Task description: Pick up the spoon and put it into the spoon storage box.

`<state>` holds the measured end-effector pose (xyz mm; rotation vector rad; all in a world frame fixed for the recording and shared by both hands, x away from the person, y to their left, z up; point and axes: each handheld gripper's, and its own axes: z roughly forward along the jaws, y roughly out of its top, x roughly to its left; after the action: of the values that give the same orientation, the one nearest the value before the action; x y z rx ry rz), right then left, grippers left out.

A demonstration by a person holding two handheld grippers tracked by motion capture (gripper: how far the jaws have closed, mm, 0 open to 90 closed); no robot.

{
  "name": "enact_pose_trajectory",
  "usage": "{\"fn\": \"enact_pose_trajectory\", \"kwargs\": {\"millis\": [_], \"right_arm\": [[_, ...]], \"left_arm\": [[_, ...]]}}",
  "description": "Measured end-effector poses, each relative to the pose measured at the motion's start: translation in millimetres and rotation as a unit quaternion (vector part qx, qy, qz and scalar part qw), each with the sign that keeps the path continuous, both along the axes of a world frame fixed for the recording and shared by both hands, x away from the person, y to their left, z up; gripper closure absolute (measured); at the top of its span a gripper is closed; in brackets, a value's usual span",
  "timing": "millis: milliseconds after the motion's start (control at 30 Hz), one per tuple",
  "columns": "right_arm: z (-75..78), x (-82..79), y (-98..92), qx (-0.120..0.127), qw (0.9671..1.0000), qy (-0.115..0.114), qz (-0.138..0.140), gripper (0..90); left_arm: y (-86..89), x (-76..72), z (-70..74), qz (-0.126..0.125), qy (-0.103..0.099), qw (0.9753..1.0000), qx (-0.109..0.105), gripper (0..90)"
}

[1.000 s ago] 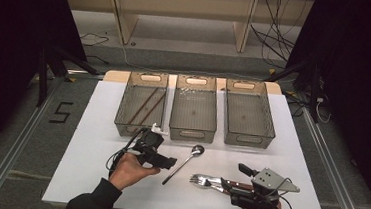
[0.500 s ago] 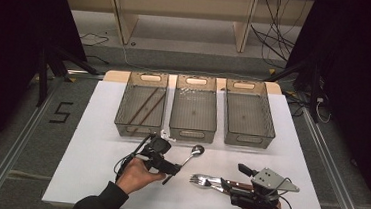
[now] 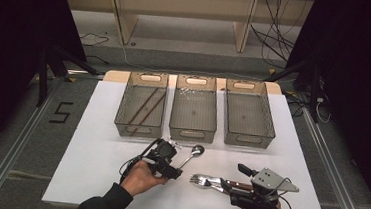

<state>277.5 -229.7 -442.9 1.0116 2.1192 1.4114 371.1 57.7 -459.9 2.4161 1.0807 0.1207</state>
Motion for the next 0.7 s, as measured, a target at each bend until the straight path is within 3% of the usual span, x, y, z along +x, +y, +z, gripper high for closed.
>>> {"fn": "enact_pose_trajectory", "kwargs": {"millis": [67, 367, 700], "right_arm": [[0.2, -0.3, 0.6, -0.001, 1.0000, 0.000, 0.001, 24.9], [0.1, -0.1, 1.7, -0.003, 1.0000, -0.003, 0.003, 24.9], [0.5, -0.5, 2.1, -0.005, 1.0000, -0.002, 0.003, 24.9]], "left_arm": [[-1.2, -0.1, -2.3, 0.003, -0.005, 0.9999, 0.010, 48.1], [-4.4, -0.3, -4.4, -0.011, 0.002, 0.9998, 0.015, 57.4], [-13.5, -3.0, -6.8, -0.017, -0.009, 0.9988, 0.045, 66.9]]}}
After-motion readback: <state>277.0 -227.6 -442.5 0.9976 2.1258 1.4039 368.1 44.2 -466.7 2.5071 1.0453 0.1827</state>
